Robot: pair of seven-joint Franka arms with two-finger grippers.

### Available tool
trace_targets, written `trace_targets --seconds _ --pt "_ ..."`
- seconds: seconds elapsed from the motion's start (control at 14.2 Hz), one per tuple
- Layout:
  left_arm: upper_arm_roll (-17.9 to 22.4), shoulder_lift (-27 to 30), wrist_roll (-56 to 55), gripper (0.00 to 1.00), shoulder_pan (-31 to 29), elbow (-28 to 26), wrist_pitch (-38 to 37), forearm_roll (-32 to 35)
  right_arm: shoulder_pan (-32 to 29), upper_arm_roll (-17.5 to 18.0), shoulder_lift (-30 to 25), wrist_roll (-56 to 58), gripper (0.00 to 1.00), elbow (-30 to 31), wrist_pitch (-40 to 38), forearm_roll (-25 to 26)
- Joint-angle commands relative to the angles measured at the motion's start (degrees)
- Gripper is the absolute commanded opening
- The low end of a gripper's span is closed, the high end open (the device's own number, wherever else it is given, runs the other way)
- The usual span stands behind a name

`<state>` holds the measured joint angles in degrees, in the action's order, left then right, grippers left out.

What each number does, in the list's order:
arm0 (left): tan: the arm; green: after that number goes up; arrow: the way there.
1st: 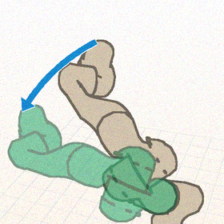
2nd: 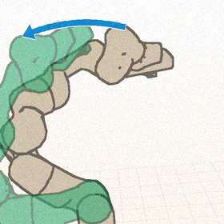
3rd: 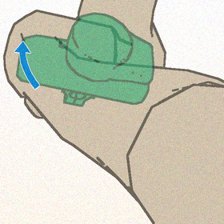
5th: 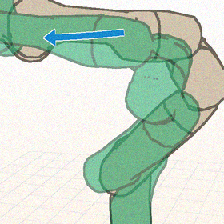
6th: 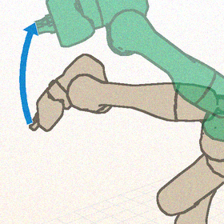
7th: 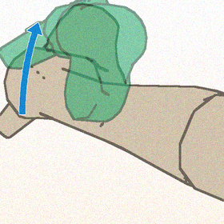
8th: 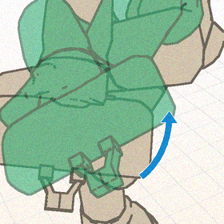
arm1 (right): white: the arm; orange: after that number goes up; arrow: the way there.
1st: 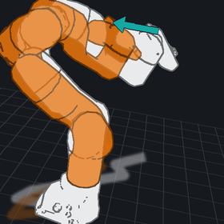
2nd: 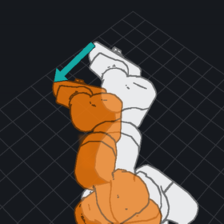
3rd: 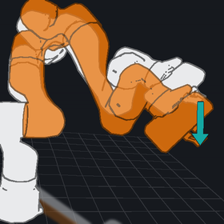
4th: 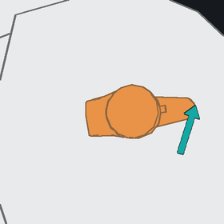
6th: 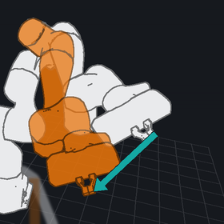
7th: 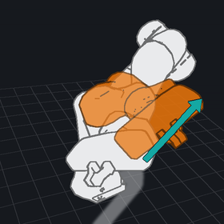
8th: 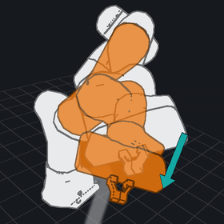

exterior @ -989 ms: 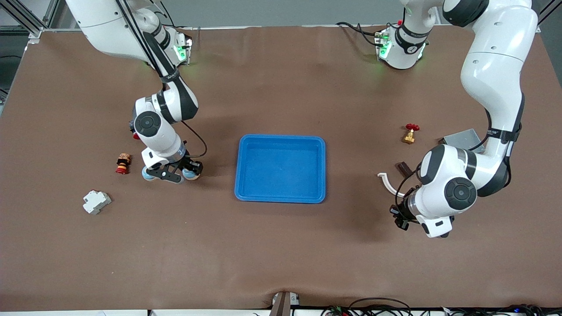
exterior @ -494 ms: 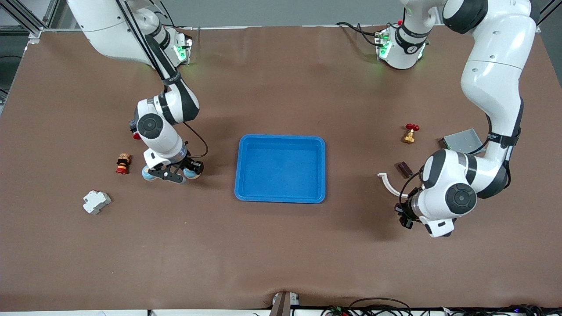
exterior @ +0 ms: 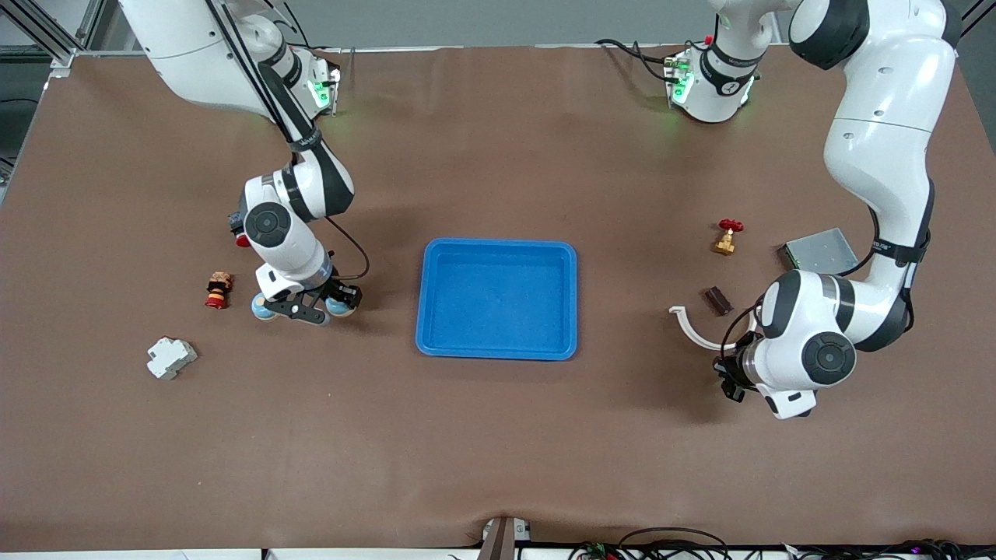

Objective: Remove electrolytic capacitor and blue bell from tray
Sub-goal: 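Lower the bell onto the table while the left gripper places the capacitor by the arch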

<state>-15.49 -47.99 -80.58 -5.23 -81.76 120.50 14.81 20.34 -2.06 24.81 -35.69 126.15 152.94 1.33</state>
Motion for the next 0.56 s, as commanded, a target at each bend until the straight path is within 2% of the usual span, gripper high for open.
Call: trace_targets --seconds 0.0,0.07,0.14,0.21,0.28,0.49 --pt "-0.1 -0.4 0.5 0.00 -0.1 0.2 0.4 1.4 -0.7 0.6 0.8 0.1 0.00 0.1 0.7 -0.4" --pt "-0.2 -0.5 0.6 0.00 0.0 0.2 0.5 1.3 -0.7 0.6 0.9 0.1 0.00 0.1 0.7 -0.4" --pt "-0.2 -0.8 0.5 0.00 0.0 0.2 0.5 1.3 -0.8 0.6 0.9 0.1 0.09 0.1 0.7 -0.4" --pt "-0.2 -1.0 0.6 0.00 0.0 0.2 0.5 1.3 -0.8 0.6 0.8 0.1 0.62 0.1 0.7 -0.4" --pt "-0.2 -1.3 0.5 0.00 0.0 0.3 0.5 1.3 -0.8 0.6 0.8 0.1 1.00 0.1 0.8 -0.4" --pt "-0.2 -1.6 0.5 0.00 0.0 0.4 0.8 1.3 -0.8 0.6 0.7 0.1 1.00 0.0 0.7 -0.4"
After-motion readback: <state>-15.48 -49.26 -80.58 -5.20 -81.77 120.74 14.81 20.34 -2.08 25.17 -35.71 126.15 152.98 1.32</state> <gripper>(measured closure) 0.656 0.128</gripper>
